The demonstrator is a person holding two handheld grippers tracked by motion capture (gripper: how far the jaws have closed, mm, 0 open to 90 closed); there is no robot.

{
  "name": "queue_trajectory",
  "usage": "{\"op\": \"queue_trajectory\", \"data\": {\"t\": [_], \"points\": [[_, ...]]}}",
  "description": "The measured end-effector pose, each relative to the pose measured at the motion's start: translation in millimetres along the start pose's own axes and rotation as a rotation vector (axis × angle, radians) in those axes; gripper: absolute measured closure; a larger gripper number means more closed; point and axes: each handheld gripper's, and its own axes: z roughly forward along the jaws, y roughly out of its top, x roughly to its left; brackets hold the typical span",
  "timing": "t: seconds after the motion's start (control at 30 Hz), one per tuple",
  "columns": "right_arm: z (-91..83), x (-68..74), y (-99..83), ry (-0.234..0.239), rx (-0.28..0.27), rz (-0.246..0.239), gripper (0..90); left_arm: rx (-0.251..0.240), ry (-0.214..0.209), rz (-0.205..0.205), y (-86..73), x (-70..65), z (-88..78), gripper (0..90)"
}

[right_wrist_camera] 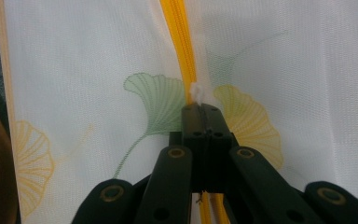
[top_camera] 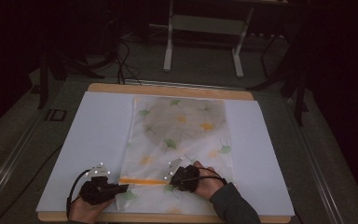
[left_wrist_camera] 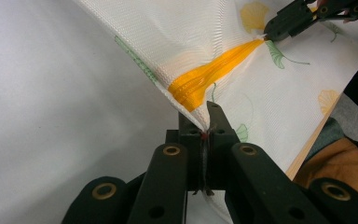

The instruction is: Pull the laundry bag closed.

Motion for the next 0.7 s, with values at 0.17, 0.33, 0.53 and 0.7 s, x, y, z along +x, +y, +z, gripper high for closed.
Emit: {"op": "queue_trajectory", "data": {"t": [0.17, 0.33, 0.53, 0.7], "points": [[0.1, 1.4, 2.3, -0.009, 0.019, -0.017, 90.0, 0.0, -0.001, -0.003, -0.2, 0.7, 0.1, 88.0], [-3.7, 1.3, -3.5, -0.018, 0.031, -0.023, 90.0, 0.0, 0.0, -0.002, -0.3, 1.1, -0.5, 88.0], [-8.0, -2.0, -16.2, -0.022, 0.036, -0.006, 90.0, 0.0, 0.002, -0.005, -0.4, 1.5, -0.3, 88.0], [-11.2, -3.4, -24.6, -0.025, 0.036, -0.001, 90.0, -0.001, 0.002, -0.004, -0.5, 1.8, -0.4, 88.0]]}}
